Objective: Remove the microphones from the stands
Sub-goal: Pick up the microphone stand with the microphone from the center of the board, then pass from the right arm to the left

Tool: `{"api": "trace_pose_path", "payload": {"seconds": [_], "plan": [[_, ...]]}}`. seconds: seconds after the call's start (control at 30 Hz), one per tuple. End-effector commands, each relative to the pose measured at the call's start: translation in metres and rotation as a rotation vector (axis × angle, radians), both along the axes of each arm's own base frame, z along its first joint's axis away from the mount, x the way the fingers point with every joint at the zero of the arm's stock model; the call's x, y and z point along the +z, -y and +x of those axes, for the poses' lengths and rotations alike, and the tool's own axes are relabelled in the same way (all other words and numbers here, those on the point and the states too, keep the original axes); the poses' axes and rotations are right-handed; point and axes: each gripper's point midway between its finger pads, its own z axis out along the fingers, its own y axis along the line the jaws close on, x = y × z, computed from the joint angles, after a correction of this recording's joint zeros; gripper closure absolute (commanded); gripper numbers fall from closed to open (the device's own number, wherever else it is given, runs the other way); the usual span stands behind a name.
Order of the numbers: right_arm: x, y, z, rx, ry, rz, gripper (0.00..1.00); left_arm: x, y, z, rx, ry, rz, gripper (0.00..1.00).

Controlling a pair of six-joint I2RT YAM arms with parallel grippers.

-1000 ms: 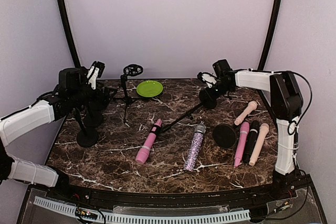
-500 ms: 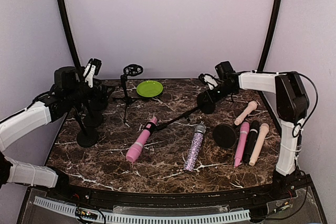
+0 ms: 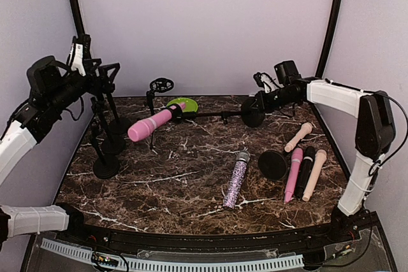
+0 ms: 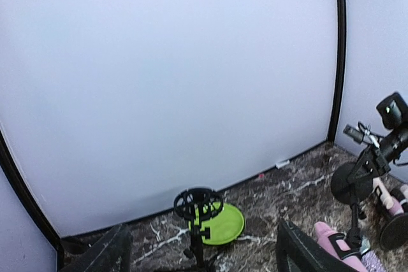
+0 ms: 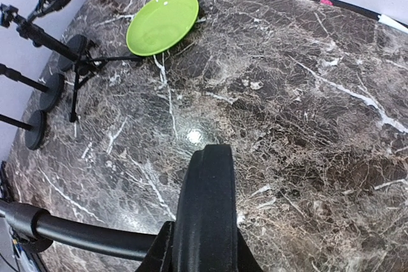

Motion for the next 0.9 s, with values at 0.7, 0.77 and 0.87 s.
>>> {"api": "trace_pose_path", "payload": {"seconds": [0.7, 0.77, 0.87], "plan": [[0.158, -0.007, -0.038, -0.359, 0.178, 0.74, 1.0, 0.025, 0.089, -0.065, -0.242, 0.067, -0.443, 0.31], [0.163, -0.016, -0.042, -0.342, 0.184, 0.783, 1.0, 0.017, 0.108, -0.067, -0.289, 0.051, -0.459, 0.31], [0.168, -0.036, -0.05, -0.311, 0.181, 0.811, 1.0, 0.013, 0.139, -0.074, -0.383, 0.033, -0.471, 0.3]]}}
